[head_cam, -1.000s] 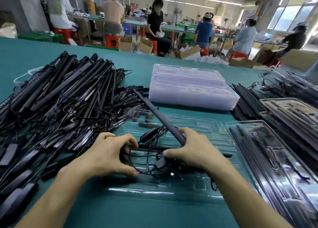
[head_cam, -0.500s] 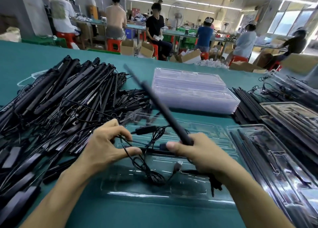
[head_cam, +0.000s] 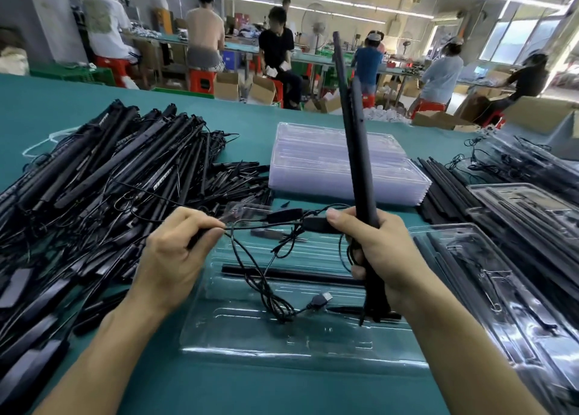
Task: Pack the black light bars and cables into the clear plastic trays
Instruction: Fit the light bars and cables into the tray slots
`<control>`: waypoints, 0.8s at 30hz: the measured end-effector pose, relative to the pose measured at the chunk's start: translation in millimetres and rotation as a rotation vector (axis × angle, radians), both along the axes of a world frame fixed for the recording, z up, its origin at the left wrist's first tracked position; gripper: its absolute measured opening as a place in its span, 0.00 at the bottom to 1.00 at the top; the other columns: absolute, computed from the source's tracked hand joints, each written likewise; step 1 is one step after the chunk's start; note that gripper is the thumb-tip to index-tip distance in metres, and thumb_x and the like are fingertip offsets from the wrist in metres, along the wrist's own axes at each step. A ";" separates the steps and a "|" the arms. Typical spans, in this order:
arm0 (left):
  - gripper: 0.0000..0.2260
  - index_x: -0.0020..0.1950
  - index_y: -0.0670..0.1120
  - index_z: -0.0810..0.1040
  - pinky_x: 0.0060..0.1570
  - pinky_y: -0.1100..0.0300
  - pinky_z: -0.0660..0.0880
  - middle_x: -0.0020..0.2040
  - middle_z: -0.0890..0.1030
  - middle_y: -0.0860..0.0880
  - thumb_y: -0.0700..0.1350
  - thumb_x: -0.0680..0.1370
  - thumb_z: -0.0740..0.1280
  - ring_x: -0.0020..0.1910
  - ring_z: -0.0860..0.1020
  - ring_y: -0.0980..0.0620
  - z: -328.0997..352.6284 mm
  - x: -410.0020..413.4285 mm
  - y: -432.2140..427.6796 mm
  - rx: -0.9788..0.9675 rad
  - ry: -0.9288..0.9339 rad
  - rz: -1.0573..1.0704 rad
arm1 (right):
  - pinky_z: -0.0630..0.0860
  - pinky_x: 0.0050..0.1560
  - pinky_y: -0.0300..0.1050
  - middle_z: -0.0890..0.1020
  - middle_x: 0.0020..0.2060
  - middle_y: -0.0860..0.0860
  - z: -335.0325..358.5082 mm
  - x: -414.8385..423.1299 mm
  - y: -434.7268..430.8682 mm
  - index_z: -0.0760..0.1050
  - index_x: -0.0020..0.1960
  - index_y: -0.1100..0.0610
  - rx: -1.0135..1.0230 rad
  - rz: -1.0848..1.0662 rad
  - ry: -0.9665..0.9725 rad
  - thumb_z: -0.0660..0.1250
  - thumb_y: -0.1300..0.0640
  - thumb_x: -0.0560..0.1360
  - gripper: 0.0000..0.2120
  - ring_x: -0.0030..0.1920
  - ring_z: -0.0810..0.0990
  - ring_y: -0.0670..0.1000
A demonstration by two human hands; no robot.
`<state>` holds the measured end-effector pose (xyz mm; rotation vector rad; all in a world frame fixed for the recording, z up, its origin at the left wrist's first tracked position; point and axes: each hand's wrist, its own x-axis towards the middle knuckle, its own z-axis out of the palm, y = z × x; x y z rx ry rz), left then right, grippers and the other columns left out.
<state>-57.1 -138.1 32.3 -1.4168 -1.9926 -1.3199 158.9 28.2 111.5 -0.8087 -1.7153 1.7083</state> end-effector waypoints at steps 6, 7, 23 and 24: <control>0.10 0.50 0.43 0.76 0.45 0.49 0.70 0.46 0.74 0.50 0.48 0.82 0.60 0.47 0.73 0.47 2.8 -4.5 -2.3 0.118 -0.067 0.229 | 0.58 0.21 0.34 0.67 0.24 0.48 5.2 14.0 13.1 0.74 0.36 0.52 -0.079 -0.029 0.055 0.77 0.54 0.62 0.12 0.23 0.60 0.45; 0.10 0.50 0.42 0.75 0.44 0.49 0.70 0.46 0.74 0.48 0.47 0.82 0.59 0.46 0.73 0.46 3.7 -5.8 -3.0 0.160 -0.124 0.262 | 0.58 0.20 0.33 0.67 0.24 0.48 6.7 17.6 14.4 0.74 0.35 0.52 -0.086 -0.026 0.079 0.77 0.53 0.60 0.12 0.22 0.60 0.45; 0.17 0.37 0.55 0.67 0.36 0.55 0.76 0.30 0.79 0.58 0.62 0.68 0.72 0.29 0.79 0.60 -2.5 -22.7 -2.4 0.510 -0.768 0.303 | 0.64 0.23 0.34 0.67 0.24 0.45 39.0 58.8 33.0 0.76 0.48 0.54 -0.002 -0.186 0.569 0.63 0.60 0.79 0.04 0.24 0.65 0.43; 0.16 0.33 0.55 0.66 0.34 0.56 0.74 0.29 0.77 0.59 0.60 0.68 0.72 0.27 0.75 0.60 -3.5 -23.6 -2.8 0.484 -0.740 0.301 | 0.64 0.23 0.34 0.66 0.23 0.46 35.9 56.4 31.4 0.76 0.49 0.54 -0.025 -0.177 0.539 0.63 0.61 0.79 0.05 0.24 0.65 0.43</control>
